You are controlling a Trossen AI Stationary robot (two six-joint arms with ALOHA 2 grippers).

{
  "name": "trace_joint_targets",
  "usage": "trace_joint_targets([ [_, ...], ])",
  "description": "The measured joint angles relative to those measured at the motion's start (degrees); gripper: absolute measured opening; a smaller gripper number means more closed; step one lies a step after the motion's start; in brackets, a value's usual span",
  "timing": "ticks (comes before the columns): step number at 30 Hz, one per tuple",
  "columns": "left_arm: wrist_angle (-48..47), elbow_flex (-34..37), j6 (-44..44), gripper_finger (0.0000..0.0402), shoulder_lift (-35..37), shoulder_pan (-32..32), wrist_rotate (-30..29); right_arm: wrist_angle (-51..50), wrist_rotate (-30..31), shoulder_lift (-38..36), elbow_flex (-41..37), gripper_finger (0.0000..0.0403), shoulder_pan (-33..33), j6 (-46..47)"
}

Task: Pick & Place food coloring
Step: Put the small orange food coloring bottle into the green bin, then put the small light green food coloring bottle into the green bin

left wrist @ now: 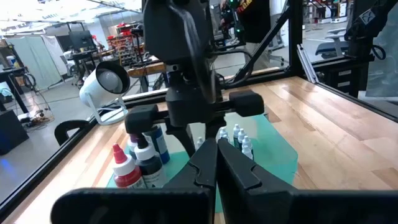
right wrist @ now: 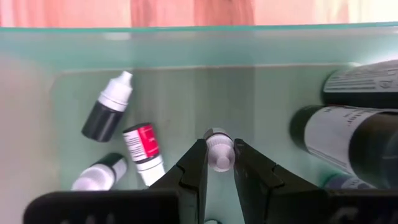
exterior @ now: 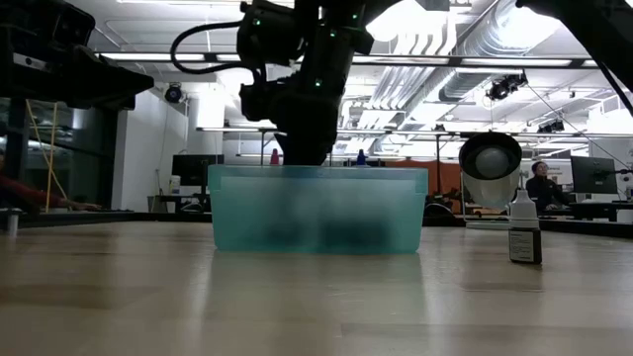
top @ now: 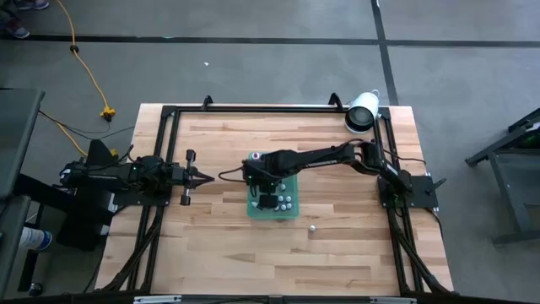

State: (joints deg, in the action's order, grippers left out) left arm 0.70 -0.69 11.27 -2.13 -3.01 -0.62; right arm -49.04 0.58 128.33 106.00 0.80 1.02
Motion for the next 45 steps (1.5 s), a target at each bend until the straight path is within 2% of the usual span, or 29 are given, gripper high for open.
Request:
trace_joint_targets([
  [5, 0.0, 0.0, 0.0, 0.0000, 0.0, 0.0, 0.0, 0.0, 0.5, 0.0, 0.0, 0.0060, 0.0, 0.0],
  [24, 0.0, 0.0, 0.0, 0.0000, 0.0, 0.0, 0.0, -0.1, 0.0, -0.2, 0.0, 0.0124, 0.0, 0.4],
  [45, 0.0, 0.0, 0.0, 0.0000, 0.0, 0.0, 0.0, -3.2, -0.1, -5.8, -0.1, 0.0131, -0.1, 0.7],
])
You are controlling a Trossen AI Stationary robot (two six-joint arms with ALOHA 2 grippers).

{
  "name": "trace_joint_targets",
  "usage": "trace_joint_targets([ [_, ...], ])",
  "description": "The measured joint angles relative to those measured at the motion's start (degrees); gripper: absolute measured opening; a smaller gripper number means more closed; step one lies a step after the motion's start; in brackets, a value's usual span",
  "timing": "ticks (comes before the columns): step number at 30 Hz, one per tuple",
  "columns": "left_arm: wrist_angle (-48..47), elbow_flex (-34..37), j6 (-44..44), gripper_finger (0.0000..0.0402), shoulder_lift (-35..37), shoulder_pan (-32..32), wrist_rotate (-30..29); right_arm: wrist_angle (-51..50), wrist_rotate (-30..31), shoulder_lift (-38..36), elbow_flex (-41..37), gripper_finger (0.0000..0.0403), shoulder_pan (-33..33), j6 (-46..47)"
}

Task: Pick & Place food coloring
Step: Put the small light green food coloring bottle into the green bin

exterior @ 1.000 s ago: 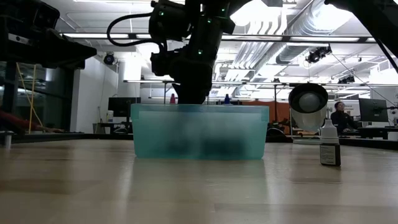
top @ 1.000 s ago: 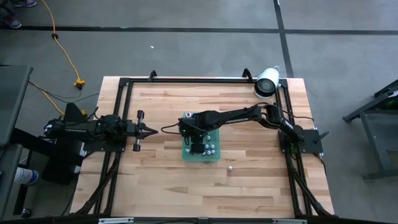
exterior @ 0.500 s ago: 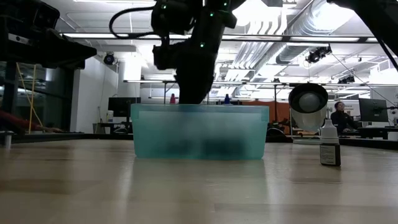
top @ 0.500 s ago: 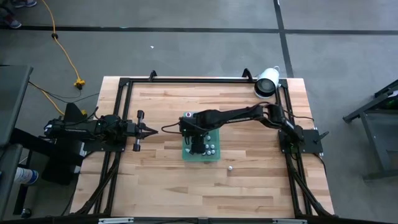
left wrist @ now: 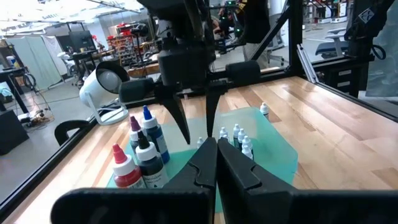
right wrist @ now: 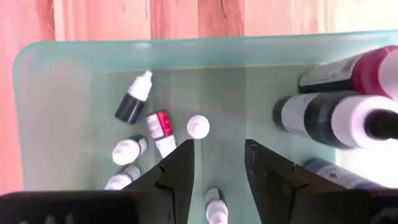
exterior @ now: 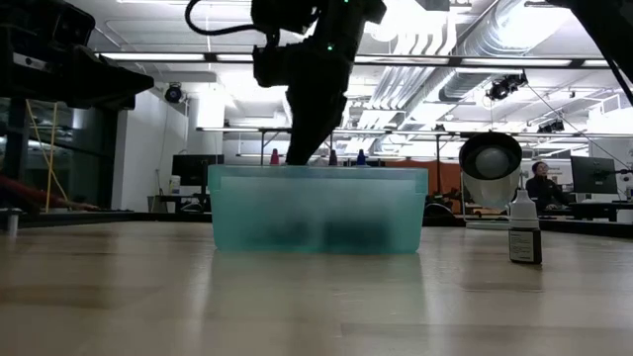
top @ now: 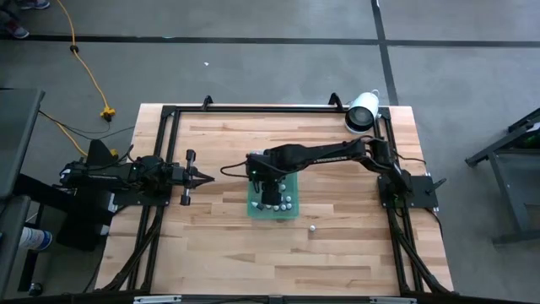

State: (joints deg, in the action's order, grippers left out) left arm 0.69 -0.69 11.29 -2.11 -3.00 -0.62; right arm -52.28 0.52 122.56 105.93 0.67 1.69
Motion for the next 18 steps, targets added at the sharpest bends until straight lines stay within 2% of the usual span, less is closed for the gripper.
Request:
trace_joint_targets([
  [18, 0.0, 0.0, 0.0, 0.0000, 0.0, 0.0, 0.0, -3.5, 0.0, -6.8, 0.1, 0.0131, -1.4, 1.0],
])
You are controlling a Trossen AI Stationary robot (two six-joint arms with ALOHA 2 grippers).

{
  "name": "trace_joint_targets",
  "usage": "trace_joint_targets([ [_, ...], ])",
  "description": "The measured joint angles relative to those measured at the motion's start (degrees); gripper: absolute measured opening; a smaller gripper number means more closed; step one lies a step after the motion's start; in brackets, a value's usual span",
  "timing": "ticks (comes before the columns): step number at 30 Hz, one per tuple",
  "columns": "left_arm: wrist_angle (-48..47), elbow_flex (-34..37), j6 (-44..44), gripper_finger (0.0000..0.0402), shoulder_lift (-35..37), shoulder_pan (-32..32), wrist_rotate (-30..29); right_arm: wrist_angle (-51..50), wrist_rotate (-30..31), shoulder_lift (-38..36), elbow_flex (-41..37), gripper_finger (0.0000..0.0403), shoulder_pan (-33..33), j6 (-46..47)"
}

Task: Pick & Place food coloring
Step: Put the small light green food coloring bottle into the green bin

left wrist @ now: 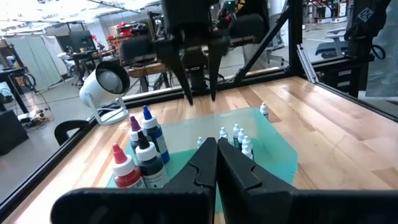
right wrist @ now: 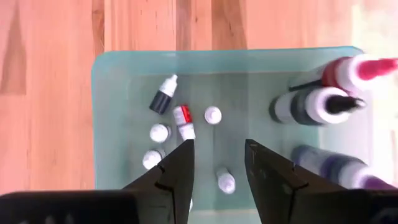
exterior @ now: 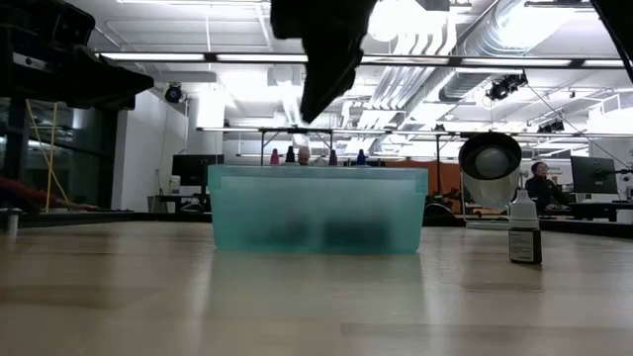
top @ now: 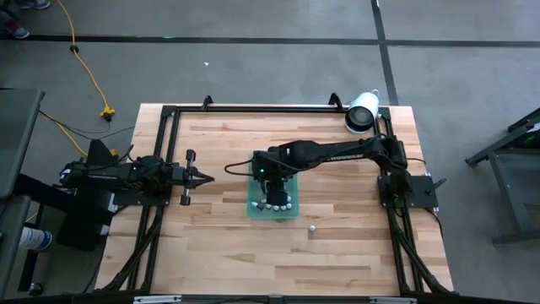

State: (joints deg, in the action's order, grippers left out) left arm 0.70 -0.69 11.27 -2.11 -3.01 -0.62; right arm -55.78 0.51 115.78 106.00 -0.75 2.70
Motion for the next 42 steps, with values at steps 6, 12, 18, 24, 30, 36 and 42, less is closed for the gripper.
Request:
trace_joint_targets([
  [6, 0.0, 0.0, 0.0, 0.0000, 0.0, 0.0, 0.0, -5.4, 0.3, -3.2, 0.0, 0.0131, -1.0, -0.7],
  [12, 0.0, 0.0, 0.0, 0.0000, 0.0, 0.0, 0.0, -13.0, 0.0, -6.5, 0.0, 0.0131, -3.6, -2.8],
  [18, 0.0, 0.0, 0.0, 0.0000, 0.0, 0.0, 0.0, -21.6, -0.2, -8.8, 0.0, 0.0131, -6.4, -3.2],
  [24, 0.0, 0.0, 0.0, 0.0000, 0.0, 0.0, 0.0, -27.6, -1.0, -9.8, 0.0, 0.0130, -9.1, -3.2],
  [30, 0.0, 0.0, 0.0, 0.0000, 0.0, 0.0, 0.0, -28.9, -1.1, -12.1, -2.2, 0.0129, -10.9, -2.8],
  [36, 0.0, 0.0, 0.0, 0.0000, 0.0, 0.0, 0.0, -15.5, -1.6, -22.9, -21.1, 0.0130, -13.2, 0.6],
  [42, 0.0, 0.0, 0.0, 0.0000, 0.0, 0.0, 0.0, -4.1, -0.5, -31.8, -37.2, 0.0130, -16.8, 3.4],
])
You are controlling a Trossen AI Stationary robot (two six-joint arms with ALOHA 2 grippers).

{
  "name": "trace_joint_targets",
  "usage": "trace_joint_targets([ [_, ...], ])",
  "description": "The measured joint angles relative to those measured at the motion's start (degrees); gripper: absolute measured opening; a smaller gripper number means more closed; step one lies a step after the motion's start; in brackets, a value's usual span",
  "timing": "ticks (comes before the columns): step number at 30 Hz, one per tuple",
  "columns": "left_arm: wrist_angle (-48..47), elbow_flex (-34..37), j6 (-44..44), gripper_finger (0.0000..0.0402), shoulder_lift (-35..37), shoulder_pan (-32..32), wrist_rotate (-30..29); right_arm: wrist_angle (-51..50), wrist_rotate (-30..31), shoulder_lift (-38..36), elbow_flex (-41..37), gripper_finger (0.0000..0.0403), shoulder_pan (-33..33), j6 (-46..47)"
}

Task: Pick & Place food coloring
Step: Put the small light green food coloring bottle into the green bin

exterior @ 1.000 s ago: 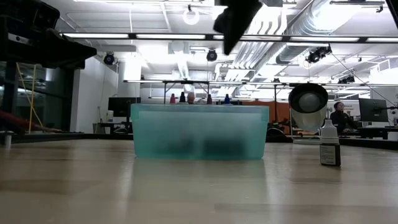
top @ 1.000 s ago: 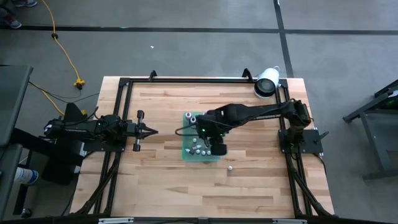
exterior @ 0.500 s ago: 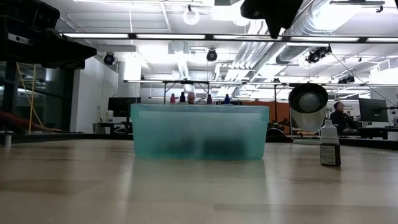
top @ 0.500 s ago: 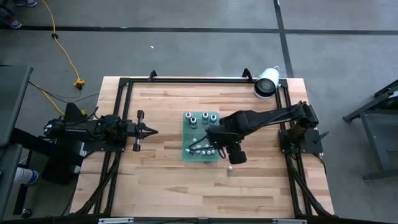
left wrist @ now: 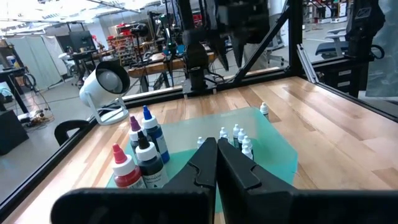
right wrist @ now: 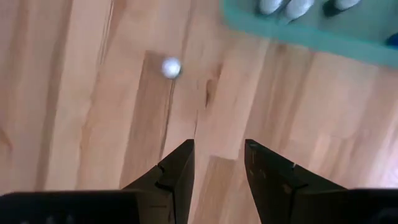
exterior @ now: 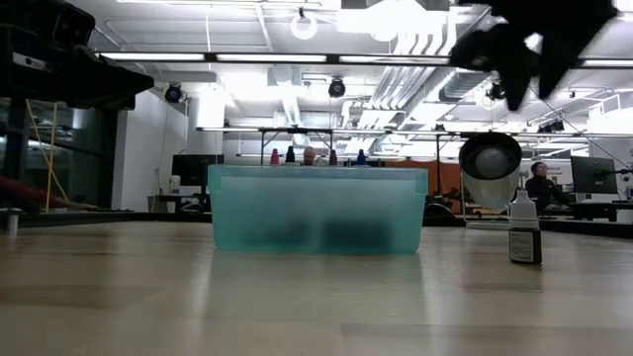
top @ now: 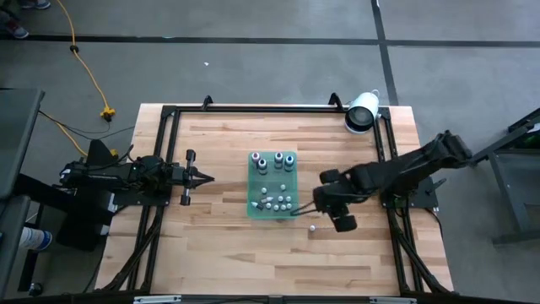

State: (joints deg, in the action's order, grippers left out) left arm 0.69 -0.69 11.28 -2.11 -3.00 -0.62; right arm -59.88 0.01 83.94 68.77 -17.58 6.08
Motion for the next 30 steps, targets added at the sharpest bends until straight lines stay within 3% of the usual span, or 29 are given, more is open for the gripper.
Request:
trace_joint_targets([
  [6, 0.0, 0.0, 0.0, 0.0000, 0.0, 0.0, 0.0, 14.4, 0.6, -2.9, -12.3, 0.0130, -5.1, -6.0],
  [11, 0.0, 0.0, 0.0, 0.0000, 0.0, 0.0, 0.0, 26.1, 1.1, -2.1, -18.1, 0.0129, -7.3, -9.6],
  [30, 0.0, 0.0, 0.0, 0.0000, 0.0, 0.0, 0.0, 38.6, 1.1, 7.9, -19.1, 0.0181, -7.2, -11.1],
])
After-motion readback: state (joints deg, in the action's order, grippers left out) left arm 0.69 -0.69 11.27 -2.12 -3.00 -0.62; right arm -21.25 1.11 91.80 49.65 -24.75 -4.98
